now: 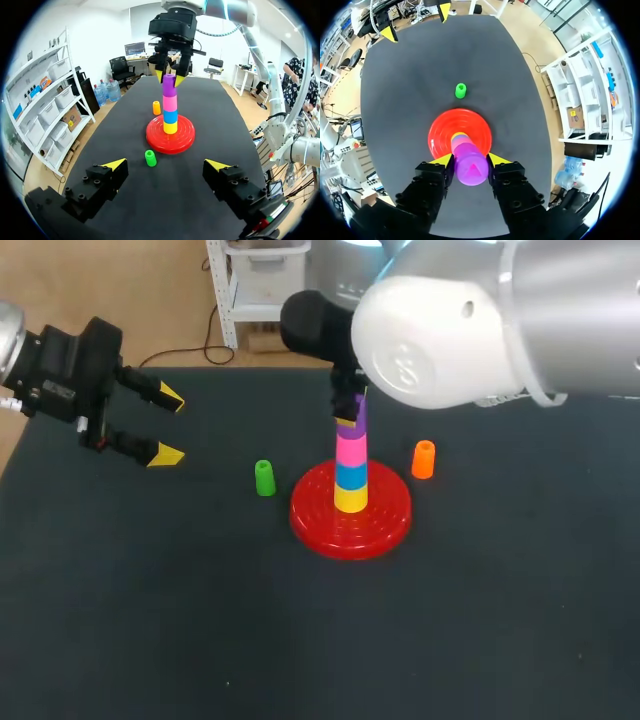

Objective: Pick up and stack the cylinders on the red base in this order: pink,purple,orange,green

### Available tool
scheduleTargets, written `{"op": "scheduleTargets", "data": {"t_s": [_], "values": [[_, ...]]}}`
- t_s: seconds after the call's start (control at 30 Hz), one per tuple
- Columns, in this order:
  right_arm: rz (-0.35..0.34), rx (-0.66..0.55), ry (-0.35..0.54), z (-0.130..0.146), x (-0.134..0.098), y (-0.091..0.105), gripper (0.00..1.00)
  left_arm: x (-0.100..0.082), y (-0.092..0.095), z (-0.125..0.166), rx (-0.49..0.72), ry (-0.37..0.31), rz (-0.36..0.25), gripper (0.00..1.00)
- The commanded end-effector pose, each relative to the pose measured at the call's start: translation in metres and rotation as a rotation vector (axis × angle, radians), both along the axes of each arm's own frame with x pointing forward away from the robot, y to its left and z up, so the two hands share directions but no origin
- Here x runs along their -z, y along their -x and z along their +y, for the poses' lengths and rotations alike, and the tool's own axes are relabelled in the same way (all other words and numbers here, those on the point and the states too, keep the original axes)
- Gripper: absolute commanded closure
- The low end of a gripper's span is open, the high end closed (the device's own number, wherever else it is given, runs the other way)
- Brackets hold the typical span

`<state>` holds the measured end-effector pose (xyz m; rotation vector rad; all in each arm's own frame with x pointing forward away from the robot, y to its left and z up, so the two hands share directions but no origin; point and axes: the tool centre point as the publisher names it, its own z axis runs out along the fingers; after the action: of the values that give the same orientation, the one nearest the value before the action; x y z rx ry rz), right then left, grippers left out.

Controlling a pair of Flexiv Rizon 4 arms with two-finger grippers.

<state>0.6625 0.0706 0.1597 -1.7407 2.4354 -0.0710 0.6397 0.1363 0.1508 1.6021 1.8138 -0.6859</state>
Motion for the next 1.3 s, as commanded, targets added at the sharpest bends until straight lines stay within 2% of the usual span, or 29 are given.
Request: {"op": "scheduleTargets", "data": {"t_s": [0.03, 0.07, 0.1, 0.53, 0.8, 1.03, 1.3], "values": [[-0.009, 0.004, -0.016, -0.001, 0.012, -0.001, 1.0, 0.001, 0.001, 0.0, -0.001, 0.001, -0.003, 0.0], [-0.008, 0.003, -0.02, -0.001, 0.01, 0.0, 0.67, 0.001, 0.001, 0.0, -0.001, 0.001, -0.003, 0.0], [-0.019, 0.002, -0.025, -0.001, 0.009, 0.001, 0.0, 0.001, 0.001, 0.0, -0.001, 0.001, -0.003, 0.0], [-0.057, 0.021, -0.096, -0.007, -0.02, 0.003, 0.0, 0.001, 0.001, 0.0, -0.001, 0.001, -0.003, 0.0], [-0.072, 0.063, -0.157, -0.041, -0.037, -0.006, 0.0, 0.001, 0.001, 0.0, -0.001, 0.001, -0.003, 0.0], [-0.064, 0.156, -0.14, -0.075, -0.022, -0.025, 0.0, 0.001, 0.001, 0.0, -0.001, 0.001, -0.003, 0.0], [-0.033, 0.196, -0.12, -0.086, 0.001, -0.043, 0.0, 0.001, 0.001, 0.0, -0.001, 0.001, -0.003, 0.0]]}}
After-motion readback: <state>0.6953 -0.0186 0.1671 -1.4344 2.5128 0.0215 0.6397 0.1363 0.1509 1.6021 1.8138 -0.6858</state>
